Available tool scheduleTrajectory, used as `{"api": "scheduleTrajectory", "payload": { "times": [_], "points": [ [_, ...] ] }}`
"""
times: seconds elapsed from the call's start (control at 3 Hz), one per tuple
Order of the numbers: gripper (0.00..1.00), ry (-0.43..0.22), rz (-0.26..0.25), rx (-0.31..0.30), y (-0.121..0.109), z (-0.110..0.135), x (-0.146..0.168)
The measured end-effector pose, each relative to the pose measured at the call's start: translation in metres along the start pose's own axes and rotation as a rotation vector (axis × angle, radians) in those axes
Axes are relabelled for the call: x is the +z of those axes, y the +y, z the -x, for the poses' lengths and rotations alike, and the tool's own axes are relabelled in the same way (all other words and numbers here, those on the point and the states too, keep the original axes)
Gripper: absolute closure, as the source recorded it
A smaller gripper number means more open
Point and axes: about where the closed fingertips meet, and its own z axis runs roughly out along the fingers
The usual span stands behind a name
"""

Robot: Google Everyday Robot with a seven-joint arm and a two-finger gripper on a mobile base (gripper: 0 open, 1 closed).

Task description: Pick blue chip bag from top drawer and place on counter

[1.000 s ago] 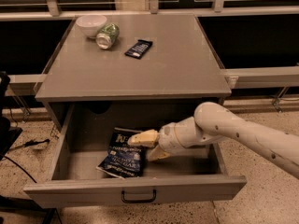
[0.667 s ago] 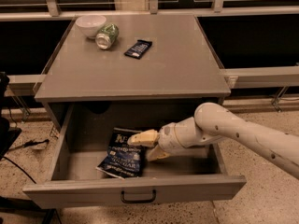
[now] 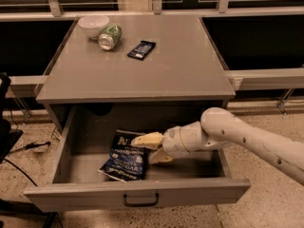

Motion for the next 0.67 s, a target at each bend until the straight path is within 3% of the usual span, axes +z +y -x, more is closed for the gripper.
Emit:
{"api": "scheduleTrajectory", "payload": {
  "times": [0.33, 0.67],
  "points": [
    [0.30, -0.007, -0.050, 0.030, -0.0005, 0.0002, 0.0023],
    [0.30, -0.008, -0.064, 0.033, -0.0043, 0.0001, 0.0012]
  ]
}}
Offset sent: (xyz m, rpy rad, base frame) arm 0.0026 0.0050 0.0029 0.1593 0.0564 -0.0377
